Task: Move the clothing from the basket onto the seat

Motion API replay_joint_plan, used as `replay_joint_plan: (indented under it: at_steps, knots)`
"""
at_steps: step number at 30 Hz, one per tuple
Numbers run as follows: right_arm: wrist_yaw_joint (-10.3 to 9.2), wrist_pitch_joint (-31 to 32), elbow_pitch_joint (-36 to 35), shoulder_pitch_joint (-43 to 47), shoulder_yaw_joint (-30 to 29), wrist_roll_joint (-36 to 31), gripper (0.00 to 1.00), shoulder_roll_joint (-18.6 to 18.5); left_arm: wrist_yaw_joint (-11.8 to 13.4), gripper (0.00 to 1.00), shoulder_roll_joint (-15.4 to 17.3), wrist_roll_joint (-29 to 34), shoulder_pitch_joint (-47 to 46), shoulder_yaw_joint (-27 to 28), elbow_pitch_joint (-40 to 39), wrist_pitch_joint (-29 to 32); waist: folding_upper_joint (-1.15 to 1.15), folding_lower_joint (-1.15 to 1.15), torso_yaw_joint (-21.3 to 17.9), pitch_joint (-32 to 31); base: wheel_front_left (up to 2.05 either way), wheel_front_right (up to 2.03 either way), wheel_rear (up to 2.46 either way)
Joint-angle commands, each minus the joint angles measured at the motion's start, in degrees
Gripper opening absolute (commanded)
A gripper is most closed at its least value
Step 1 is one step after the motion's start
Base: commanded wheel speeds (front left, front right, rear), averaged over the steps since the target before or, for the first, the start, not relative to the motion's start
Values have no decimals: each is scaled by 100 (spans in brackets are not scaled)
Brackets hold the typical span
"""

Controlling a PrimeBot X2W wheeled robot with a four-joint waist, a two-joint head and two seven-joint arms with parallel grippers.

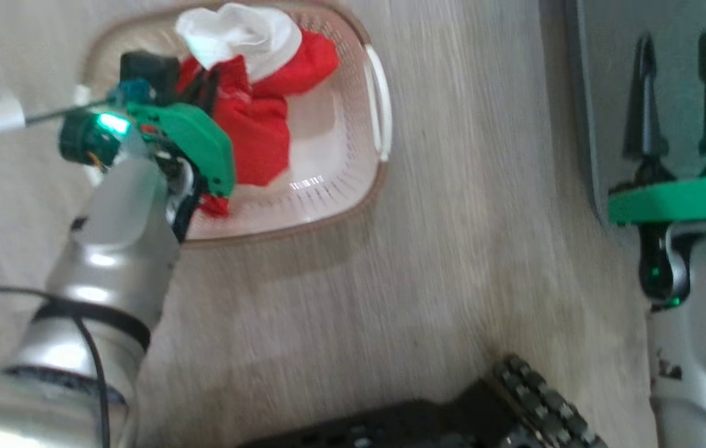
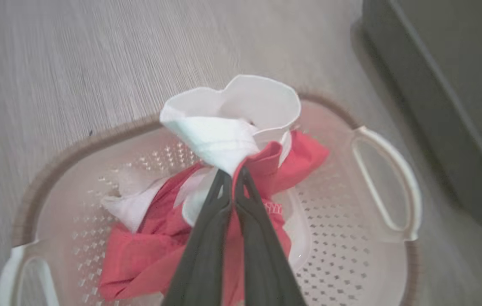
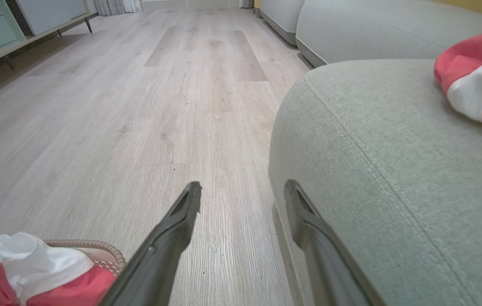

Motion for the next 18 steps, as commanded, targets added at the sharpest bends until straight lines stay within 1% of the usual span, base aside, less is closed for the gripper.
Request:
replay_joint_plan:
  at_steps: [1,6,11,14,17,18]
  knots:
    - [-2,-36,-115,251,33,-64,100,9,-1,0,61,-59,189,163,-326,-77,0,0,463,-778,0,0,0]
    - [-2,-36,73,654,-134,-230,100,-27,6,0,83,-186,1162,475,-1358,-79,0,0,775,-1731,0,0,0]
    - [-2,-36,266,1037,-193,-310,100,-147,119,0,158,-256,2175,815,-2250,-80,0,0,983,-2544,0,0,0]
    - [-2,-36,417,1225,-109,-384,100,-305,222,0,205,-282,2762,993,-2691,-80,0,0,1059,-2976,0,0,0]
    - [-2,-36,580,1378,-52,-460,100,-516,307,0,254,-308,3258,1127,-3066,-80,0,0,1132,-3305,0,0,0]
    - [-2,-36,688,1469,-10,-510,100,-640,356,0,288,-332,3539,1208,-3263,-80,0,0,1168,-3512,0,0,0]
